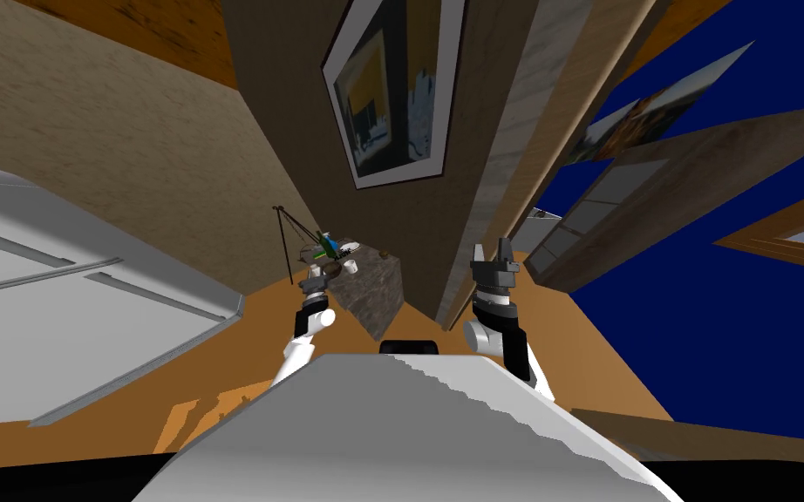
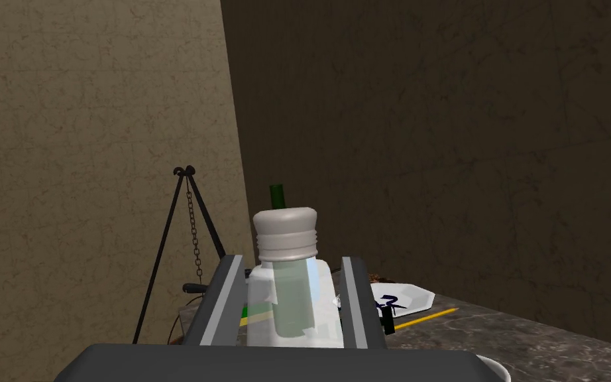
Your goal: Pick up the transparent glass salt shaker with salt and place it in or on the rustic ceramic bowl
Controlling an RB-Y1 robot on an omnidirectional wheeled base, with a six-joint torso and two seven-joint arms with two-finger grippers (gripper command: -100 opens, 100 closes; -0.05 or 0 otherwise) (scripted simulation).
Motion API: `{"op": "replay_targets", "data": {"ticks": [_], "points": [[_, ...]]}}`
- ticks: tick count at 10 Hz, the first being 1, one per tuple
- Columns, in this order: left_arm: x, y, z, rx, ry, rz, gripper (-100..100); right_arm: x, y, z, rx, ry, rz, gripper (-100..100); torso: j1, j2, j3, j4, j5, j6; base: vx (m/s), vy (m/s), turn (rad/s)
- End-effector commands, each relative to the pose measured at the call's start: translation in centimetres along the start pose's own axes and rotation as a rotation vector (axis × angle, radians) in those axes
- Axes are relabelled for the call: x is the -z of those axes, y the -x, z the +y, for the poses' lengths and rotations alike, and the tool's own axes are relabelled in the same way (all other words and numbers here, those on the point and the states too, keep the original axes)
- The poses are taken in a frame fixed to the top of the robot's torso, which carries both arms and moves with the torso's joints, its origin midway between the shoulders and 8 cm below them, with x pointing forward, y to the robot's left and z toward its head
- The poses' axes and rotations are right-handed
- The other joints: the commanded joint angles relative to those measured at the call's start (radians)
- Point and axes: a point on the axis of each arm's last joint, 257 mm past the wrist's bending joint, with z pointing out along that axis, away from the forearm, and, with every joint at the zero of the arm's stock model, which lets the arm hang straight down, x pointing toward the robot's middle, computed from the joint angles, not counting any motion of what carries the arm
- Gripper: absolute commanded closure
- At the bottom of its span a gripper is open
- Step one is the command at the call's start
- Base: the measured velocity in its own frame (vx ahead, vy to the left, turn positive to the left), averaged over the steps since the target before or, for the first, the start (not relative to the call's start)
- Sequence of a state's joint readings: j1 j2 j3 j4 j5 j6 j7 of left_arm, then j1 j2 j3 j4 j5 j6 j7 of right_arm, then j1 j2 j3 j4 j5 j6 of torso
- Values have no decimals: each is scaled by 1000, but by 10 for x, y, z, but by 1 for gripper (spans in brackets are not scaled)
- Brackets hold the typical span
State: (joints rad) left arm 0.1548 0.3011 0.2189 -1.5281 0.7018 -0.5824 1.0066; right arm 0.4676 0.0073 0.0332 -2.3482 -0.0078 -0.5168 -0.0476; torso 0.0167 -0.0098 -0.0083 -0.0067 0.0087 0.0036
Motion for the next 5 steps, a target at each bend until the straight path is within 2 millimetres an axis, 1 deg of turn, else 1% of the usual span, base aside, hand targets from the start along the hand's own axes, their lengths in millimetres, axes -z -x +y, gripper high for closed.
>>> {"op": "replay_targets", "data": {"ticks": [1, 3, 5], "points": [[-5, 8, -9, -7, -4, -30, 100, 0, 0, 0, 0, 0, 0, 0, 0, 0, 0, 0, 0, 0, -8, 44, -83], [-10, 17, -24, -15, -21, -63, 100, 0, 0, 0, 0, 0, 0, 0, 1, -4, -2, -1, 0, 0, 26, 37, -58], [-14, 26, -42, -23, -45, -98, 100, 0, 0, 0, 0, 0, 0, 0, 0, -6, -3, -1, 0, 0, 45, 30, -70]]}}
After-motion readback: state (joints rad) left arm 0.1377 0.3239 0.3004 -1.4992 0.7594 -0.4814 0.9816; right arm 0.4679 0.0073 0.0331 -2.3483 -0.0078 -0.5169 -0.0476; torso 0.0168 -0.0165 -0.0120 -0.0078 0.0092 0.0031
